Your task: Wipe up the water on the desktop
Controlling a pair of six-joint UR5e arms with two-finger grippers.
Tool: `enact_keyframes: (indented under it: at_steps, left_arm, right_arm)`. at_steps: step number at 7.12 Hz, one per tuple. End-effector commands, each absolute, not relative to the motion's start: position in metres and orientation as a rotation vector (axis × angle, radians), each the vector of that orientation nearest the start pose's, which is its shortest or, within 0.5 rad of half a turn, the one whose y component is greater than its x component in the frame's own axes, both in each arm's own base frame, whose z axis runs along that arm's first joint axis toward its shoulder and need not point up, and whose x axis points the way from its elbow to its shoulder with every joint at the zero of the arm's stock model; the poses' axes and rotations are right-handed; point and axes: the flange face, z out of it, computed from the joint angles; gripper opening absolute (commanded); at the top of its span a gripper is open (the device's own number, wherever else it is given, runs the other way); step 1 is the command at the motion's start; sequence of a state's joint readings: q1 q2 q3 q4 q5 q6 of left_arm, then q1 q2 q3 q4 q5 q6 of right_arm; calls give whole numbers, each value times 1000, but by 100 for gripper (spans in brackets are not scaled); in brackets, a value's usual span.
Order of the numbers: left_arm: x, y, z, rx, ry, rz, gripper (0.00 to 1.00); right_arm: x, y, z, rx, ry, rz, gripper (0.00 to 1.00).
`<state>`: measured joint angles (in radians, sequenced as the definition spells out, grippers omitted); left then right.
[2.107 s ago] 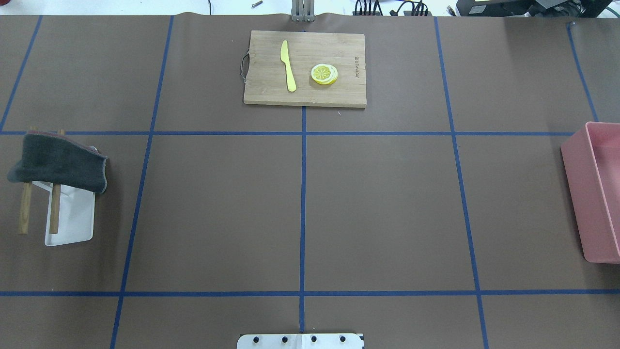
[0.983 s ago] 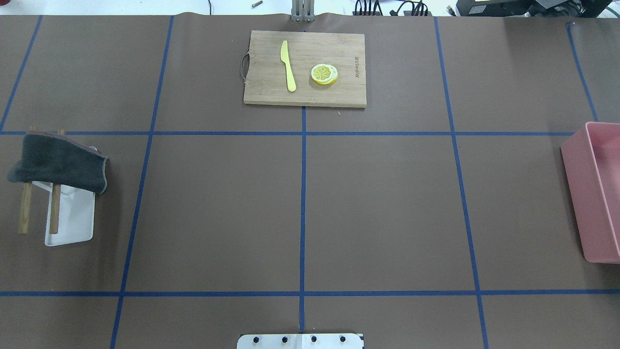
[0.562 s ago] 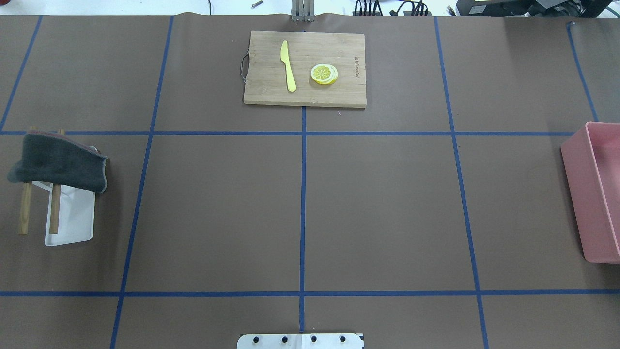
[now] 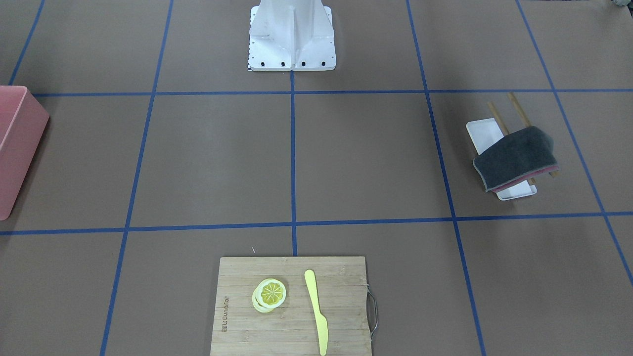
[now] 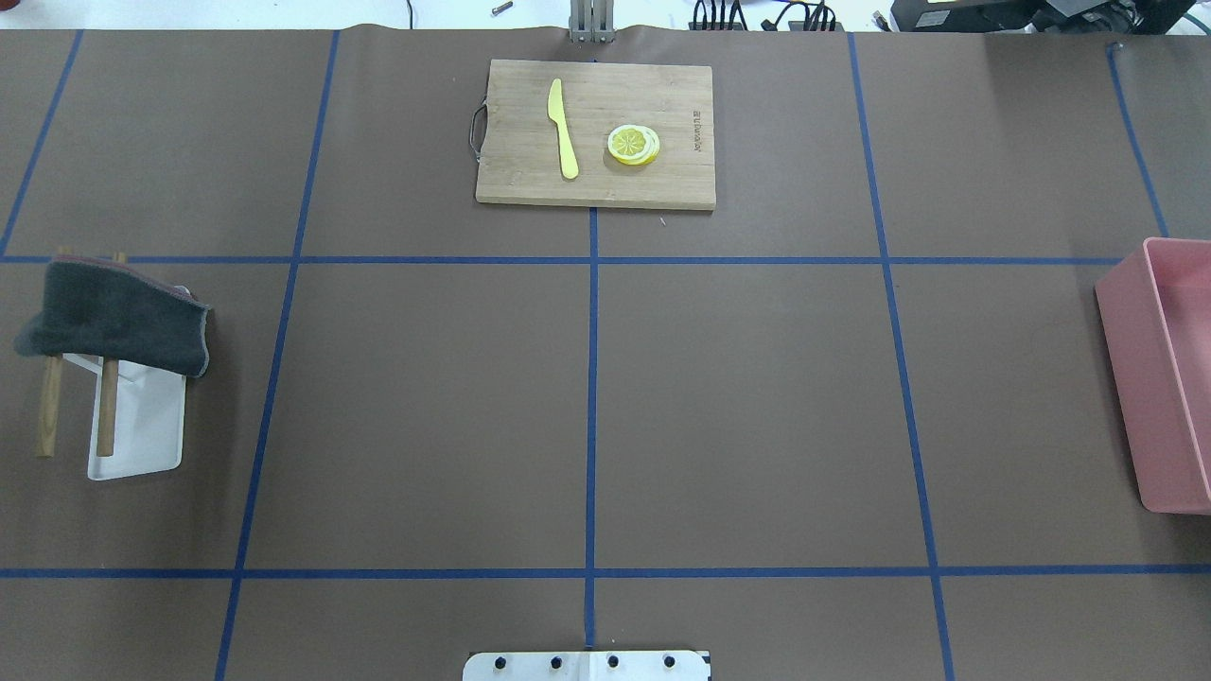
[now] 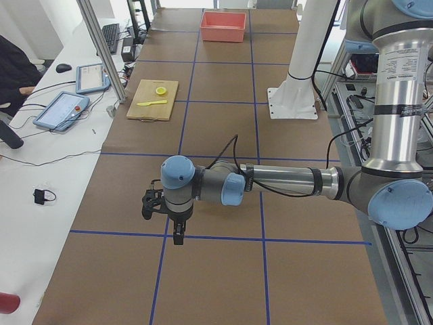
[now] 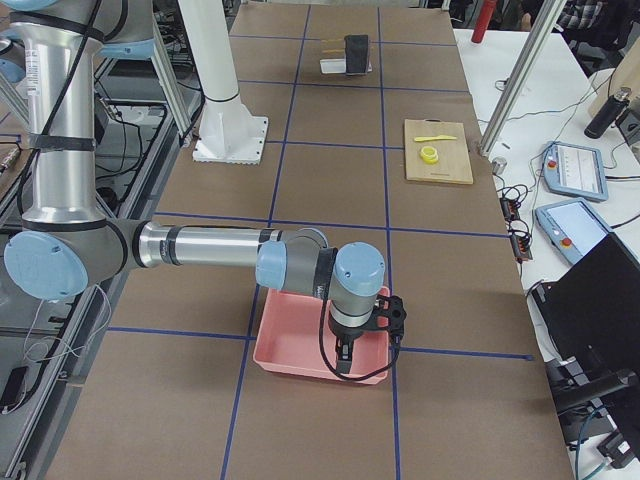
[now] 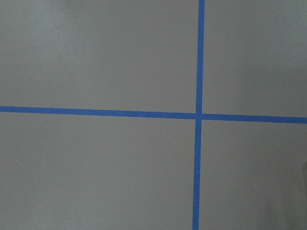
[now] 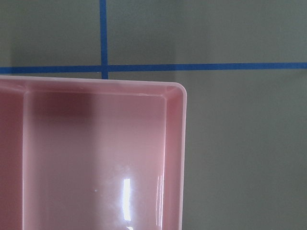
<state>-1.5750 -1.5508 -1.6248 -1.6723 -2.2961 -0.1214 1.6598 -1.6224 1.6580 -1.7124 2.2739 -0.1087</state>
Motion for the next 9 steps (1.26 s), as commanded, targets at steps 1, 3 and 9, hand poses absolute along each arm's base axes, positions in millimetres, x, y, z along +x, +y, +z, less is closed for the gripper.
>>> enact_keyframes:
  at_steps: [1,3,9]
  left_arm:
    - [-68,-494,632,100,734,-61,98]
    - [-68,-496,626,127,742,-54,98]
    - [-68,-492,638,151,749,-71,98]
  right_arm:
    - [110,-461,651,-21,-698,17,100]
    - [113,-470,640,6,-683,1,100]
    - [105,-466,642,14,-785,18,100]
